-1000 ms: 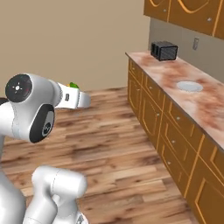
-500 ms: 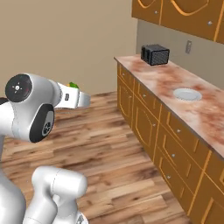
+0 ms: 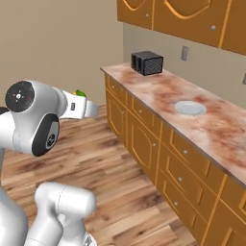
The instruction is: Pick lemon from the fridge and place it on the plate on the counter.
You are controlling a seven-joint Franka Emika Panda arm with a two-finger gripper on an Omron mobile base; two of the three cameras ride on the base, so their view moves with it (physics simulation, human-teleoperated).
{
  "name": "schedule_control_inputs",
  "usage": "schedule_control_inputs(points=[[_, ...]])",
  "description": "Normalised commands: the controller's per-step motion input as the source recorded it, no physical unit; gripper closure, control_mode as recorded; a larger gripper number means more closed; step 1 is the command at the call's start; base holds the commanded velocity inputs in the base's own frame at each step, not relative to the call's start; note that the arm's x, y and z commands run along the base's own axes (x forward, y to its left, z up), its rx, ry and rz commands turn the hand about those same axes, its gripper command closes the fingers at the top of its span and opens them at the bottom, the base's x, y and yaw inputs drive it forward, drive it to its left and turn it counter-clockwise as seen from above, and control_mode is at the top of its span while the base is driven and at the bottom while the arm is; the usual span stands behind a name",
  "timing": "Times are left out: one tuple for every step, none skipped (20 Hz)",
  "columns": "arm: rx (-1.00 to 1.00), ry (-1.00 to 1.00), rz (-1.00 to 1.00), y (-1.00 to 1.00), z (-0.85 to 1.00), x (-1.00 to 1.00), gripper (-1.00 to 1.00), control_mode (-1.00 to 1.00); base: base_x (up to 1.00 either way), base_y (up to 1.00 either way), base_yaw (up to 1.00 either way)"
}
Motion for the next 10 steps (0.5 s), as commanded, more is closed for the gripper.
schedule_control_inputs(points=[[0.0, 0.0, 0.0, 0.0, 0.0, 0.0, 1.0, 1.0, 0.71, 0.0, -0.33], [0.0, 0.0, 0.0, 0.0, 0.0, 0.0, 1.0, 1.0, 0.7, 0.0, -0.33], [0.0, 0.0, 0.0, 0.0, 0.0, 0.0, 1.0, 1.0, 0.72, 0.0, -0.34], [0.0, 0.0, 0.0, 0.0, 0.0, 0.0, 1.0, 1.0, 0.73, 0.0, -0.34], [0.0, 0.0, 0.0, 0.0, 0.0, 0.0, 1.0, 1.0, 0.74, 0.0, -0.34], [0.0, 0.0, 0.0, 0.0, 0.0, 0.0, 1.0, 1.0, 0.76, 0.0, -0.34], [0.0, 0.0, 0.0, 0.0, 0.0, 0.0, 1.0, 1.0, 0.78, 0.0, -0.34], [0.0, 0.0, 0.0, 0.0, 0.0, 0.0, 1.0, 1.0, 0.76, 0.0, -0.34], [0.0, 0.0, 0.0, 0.0, 0.0, 0.0, 1.0, 1.0, 0.74, 0.01, -0.34], [0.0, 0.0, 0.0, 0.0, 0.0, 0.0, 1.0, 1.0, 0.74, 0.01, -0.34]])
